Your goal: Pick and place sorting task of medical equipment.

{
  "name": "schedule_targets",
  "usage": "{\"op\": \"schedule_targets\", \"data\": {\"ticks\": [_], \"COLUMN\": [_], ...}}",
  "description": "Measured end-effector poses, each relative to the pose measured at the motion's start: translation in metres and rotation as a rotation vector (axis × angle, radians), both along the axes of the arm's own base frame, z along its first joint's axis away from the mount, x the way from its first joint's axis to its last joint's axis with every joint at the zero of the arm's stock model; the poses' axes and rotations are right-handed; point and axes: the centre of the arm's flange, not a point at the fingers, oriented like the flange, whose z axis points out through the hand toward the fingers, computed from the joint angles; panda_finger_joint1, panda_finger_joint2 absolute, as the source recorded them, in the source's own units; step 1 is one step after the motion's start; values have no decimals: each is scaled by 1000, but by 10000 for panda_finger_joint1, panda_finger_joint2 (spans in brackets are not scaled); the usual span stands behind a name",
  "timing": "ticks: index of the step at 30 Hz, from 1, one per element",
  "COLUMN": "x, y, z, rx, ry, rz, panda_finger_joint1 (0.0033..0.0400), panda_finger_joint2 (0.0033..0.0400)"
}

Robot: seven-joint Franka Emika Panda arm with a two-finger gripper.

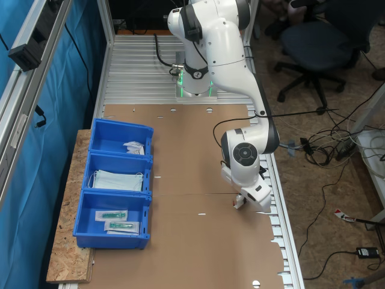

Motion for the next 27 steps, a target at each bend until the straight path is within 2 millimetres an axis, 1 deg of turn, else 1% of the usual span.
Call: {"op": "schedule_targets", "data": {"ticks": [4, 5, 10, 16, 22, 27], "x": [5, 8, 16, 20, 14, 1], "y": [-11, -18, -42, -80, -119, -146], "z": [17, 29, 68, 128, 188, 231], "rx": [-12, -20, -44, -74, -93, -101], "ry": [-20, -31, -63, -99, -105, -83], "rz": [-13, -21, -51, -111, -200, -283], "panda_finger_joint1": [56, 56, 56, 56, 58, 58], "panda_finger_joint2": [56, 56, 56, 56, 58, 58]}}
